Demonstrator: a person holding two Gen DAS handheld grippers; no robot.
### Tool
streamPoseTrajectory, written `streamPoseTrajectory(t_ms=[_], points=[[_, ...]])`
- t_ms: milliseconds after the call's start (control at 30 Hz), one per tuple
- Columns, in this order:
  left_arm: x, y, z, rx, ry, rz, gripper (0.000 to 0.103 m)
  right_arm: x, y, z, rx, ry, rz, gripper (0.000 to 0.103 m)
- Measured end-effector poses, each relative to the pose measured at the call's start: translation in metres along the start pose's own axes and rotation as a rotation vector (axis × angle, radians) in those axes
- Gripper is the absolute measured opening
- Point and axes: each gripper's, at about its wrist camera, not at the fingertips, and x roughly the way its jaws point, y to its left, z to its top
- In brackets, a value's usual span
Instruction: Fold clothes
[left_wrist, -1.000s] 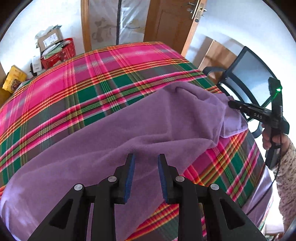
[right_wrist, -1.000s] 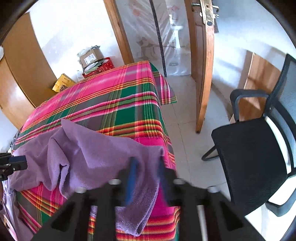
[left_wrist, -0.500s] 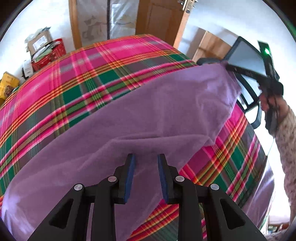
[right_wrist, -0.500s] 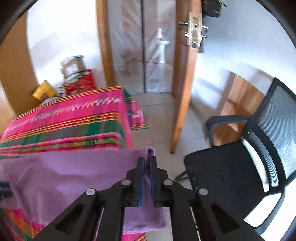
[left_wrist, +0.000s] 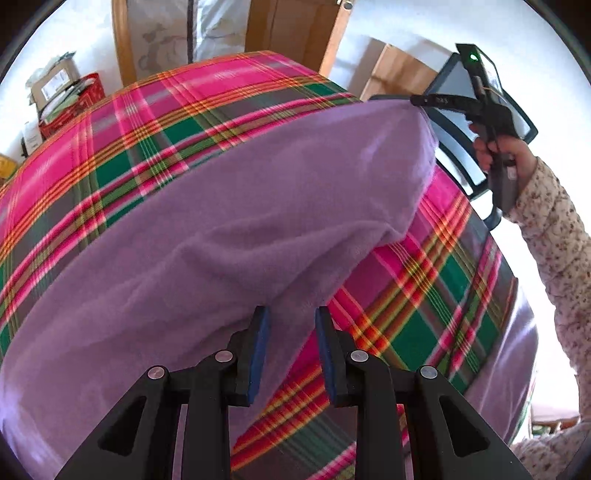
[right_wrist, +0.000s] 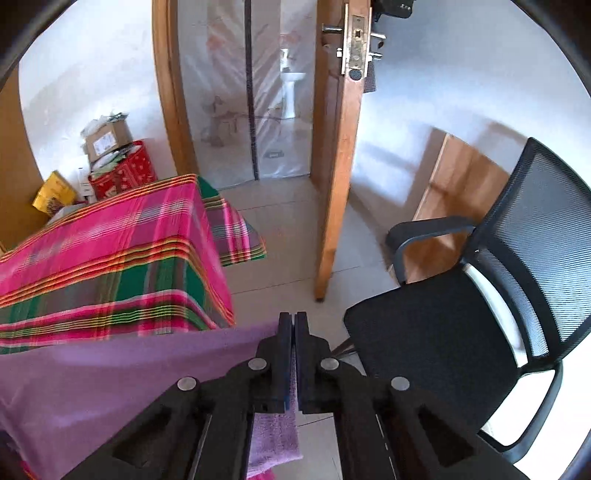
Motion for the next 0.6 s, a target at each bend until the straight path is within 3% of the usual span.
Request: streamPoseTrajectory(t_ms=[133, 433, 600], points=[[-0.001, 0.001, -0.002, -0.017, -0.006, 0.003, 0.027, -0.004, 0.002, -0.001, 0.010, -0.015, 0.040, 0.001], [-0.007, 0.005, -0.007, -0.049, -0.018, 0.010, 0.027, -0.005, -0.005, 0.007, 0.049, -0.051, -0.075, 0.001], [-0.005, 0.007, -0.010, -0.062, -0.011, 0.008, 0.027, 0.004, 0.005, 0.010, 0.020, -0.031, -0.068, 0.002]])
